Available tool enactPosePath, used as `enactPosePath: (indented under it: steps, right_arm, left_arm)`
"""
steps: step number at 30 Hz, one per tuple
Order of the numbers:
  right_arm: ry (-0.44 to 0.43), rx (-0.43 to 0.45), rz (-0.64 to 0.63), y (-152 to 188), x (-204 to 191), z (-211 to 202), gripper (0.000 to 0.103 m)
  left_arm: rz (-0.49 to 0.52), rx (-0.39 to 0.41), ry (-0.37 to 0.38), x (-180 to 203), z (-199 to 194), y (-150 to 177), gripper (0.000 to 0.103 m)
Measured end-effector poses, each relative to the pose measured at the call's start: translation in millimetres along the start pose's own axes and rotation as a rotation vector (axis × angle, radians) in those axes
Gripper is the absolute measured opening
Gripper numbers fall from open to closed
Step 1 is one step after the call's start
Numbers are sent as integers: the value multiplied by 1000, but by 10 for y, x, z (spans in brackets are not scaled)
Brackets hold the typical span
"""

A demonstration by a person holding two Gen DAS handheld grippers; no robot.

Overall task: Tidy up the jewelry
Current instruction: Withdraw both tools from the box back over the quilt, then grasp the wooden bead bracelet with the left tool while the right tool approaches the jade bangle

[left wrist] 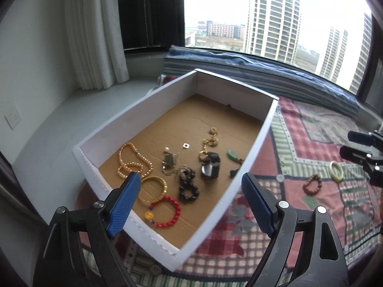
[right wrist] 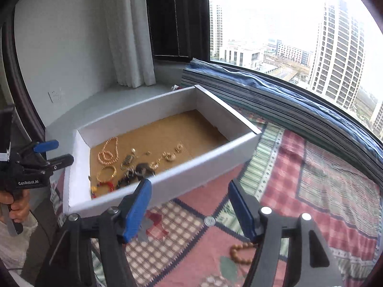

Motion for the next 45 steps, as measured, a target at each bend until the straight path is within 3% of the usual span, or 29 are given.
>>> enactPosePath:
  steps: [9,13,18,21,26,33,40,45]
  right_arm:
    - [114,-26,56,759,469,-349,68]
    - [135,-18,98,993,625,-460,68]
    - [159,-27,238,1542,952,-515,68]
    - [219,-56,319,1979,1196,-488,68]
    - [294,-102,397,2504,1507,-501,68]
    - [289,-91,485,2673,1695,-534,68]
    - [259,-64,517,2644,1742,-565,68]
    - [231,-51,536,2672,1734,-652,68]
  left_arm:
    - [85,15,2,643,-153,69,88]
    - [107,13,7,796,-195,164,93]
    - [130,-61,106,1110,-41,493,93]
    - [182,-114,145,1360,78,662,93]
    - [269,-143,238,1837,123,690,93]
    - [358,-139,355,2394,137,489,93]
    - [545,-123,596,3210,411,245,93]
    - [619,-146,599,3522,880,222,88]
Point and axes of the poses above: each gripper's, at about its wrist camera, not at the fingertips, and z roughly the way its jaws point, x to its right, y to its underside, the point moved 10 cm from there along z, roughly the way its jaws point, and after that the axes turned 13 degrees about z, right-handed, at the moved point
